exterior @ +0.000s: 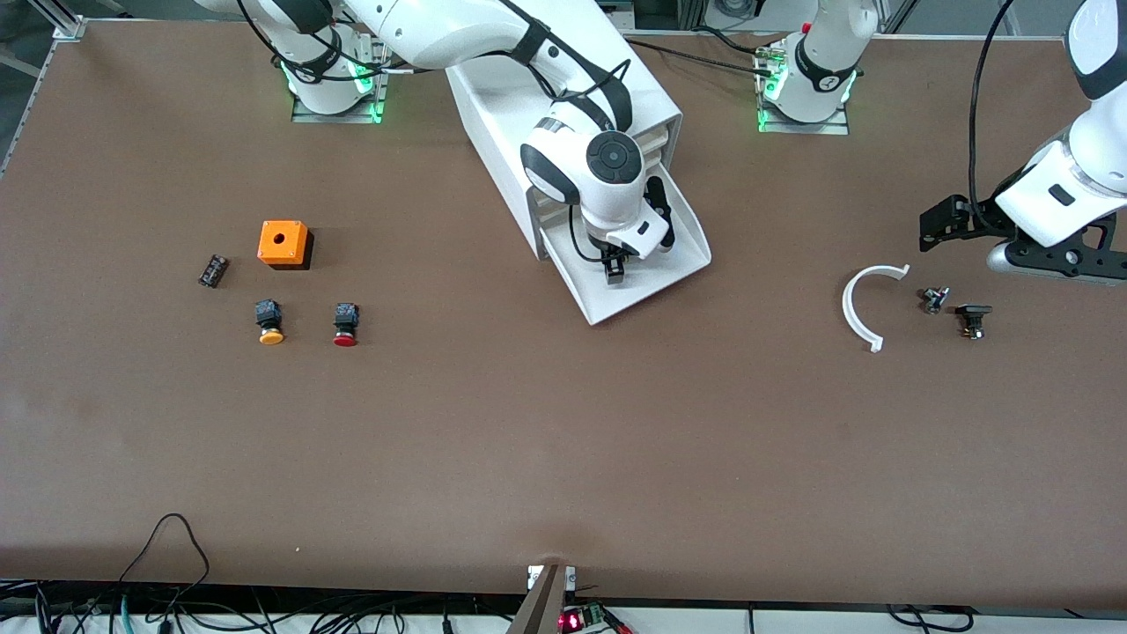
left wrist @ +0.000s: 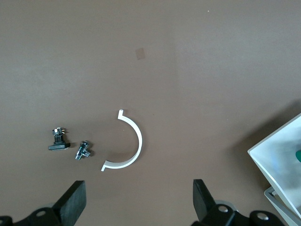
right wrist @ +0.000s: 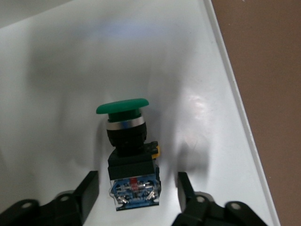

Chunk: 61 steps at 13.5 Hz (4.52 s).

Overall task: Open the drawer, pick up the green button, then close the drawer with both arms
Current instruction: 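Lift the green button out with the right gripper toward the red button, then push the drawer shut with the left gripper while the right gripper lowers, then place the green button beside the red button with the right gripper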

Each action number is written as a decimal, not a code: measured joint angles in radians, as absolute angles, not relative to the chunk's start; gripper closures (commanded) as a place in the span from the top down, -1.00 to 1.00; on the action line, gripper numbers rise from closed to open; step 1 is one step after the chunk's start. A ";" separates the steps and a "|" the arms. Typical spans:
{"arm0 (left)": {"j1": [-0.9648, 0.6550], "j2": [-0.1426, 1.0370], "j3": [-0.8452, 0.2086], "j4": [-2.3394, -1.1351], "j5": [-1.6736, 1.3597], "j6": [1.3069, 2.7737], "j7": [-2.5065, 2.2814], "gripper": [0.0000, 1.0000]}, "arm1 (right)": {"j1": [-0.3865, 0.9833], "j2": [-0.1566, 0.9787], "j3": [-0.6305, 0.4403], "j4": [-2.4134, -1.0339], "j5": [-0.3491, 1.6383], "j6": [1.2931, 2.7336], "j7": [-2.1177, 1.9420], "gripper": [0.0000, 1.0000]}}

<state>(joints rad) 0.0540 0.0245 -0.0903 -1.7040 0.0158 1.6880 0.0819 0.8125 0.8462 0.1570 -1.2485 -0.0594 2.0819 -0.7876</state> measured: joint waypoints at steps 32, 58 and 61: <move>-0.292 0.494 -0.194 -2.200 -0.783 2.792 -0.050 1.00 | 0.582 0.464 -0.170 -1.732 0.044 2.055 0.351 -0.79; 0.030 0.108 -0.260 -2.087 -0.195 2.263 -0.251 1.00 | 0.534 0.394 -0.214 -1.553 0.044 1.703 0.453 1.00; 0.033 0.042 -0.166 -1.980 -0.175 2.039 -0.108 1.00 | 0.442 0.348 -0.216 -1.420 0.042 1.602 0.454 1.00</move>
<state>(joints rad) 0.0325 0.0416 -0.1660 -1.9800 -0.1753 2.0390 -0.1078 0.4418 0.3476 -0.2165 -1.4196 0.0423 1.6017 0.4535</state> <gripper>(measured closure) 0.000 0.000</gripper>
